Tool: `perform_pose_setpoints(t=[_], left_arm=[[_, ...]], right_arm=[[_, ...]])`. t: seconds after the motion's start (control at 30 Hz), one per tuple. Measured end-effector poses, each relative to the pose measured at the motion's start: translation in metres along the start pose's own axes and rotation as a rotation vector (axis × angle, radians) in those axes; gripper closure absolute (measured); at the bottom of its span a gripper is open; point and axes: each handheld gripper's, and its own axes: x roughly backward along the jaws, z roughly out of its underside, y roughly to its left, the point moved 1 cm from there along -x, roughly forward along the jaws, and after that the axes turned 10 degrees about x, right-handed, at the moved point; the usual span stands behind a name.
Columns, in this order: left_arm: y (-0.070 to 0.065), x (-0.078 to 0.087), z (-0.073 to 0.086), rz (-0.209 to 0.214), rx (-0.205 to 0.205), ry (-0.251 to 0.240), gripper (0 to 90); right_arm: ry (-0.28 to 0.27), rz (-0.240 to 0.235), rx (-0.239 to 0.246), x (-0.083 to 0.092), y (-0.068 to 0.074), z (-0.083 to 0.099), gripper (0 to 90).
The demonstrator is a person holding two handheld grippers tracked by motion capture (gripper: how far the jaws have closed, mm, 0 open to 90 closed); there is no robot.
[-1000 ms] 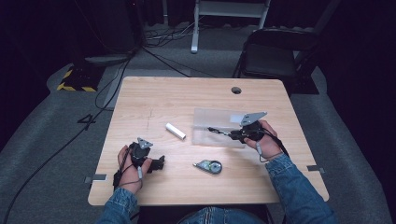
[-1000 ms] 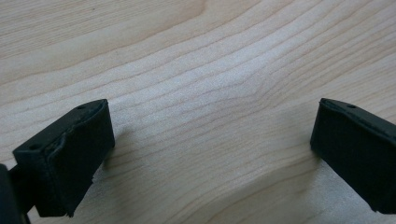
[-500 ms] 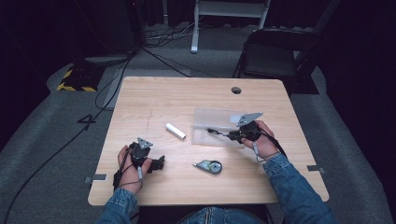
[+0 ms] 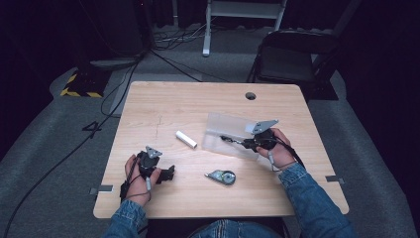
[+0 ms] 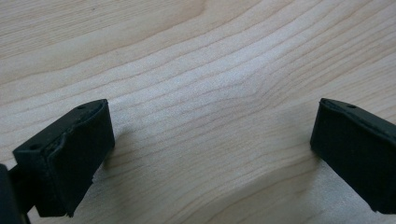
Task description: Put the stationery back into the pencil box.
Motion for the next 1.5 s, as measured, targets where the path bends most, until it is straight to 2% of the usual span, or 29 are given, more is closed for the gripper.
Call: perform_pose_setpoints(t=[0.57, 0.93, 1.0, 1.13, 1.5], left_arm=[[0.000, 0.000, 0.000, 0.000, 0.000, 0.000, 0.0], [0.000, 0.000, 0.000, 0.000, 0.000, 0.000, 0.0], [0.000, 0.000, 0.000, 0.000, -0.001, 0.000, 0.0], [0.000, 0.000, 0.000, 0.000, -0.001, 0.001, 0.0], [0.000, 0.000, 0.000, 0.000, -0.001, 0.000, 0.0]], right_arm=[[0.026, 0.032, 0.012, -0.005, 0.000, 0.003, 79.9], [0.043, 0.072, 0.069, -0.007, 0.000, 0.005, 77.2], [0.036, 0.090, 0.079, -0.007, -0.001, 0.005, 71.9], [0.030, 0.104, 0.078, -0.004, -0.001, 0.005, 69.4], [-0.039, 0.095, 0.048, 0.009, 0.002, -0.002, 63.1]])
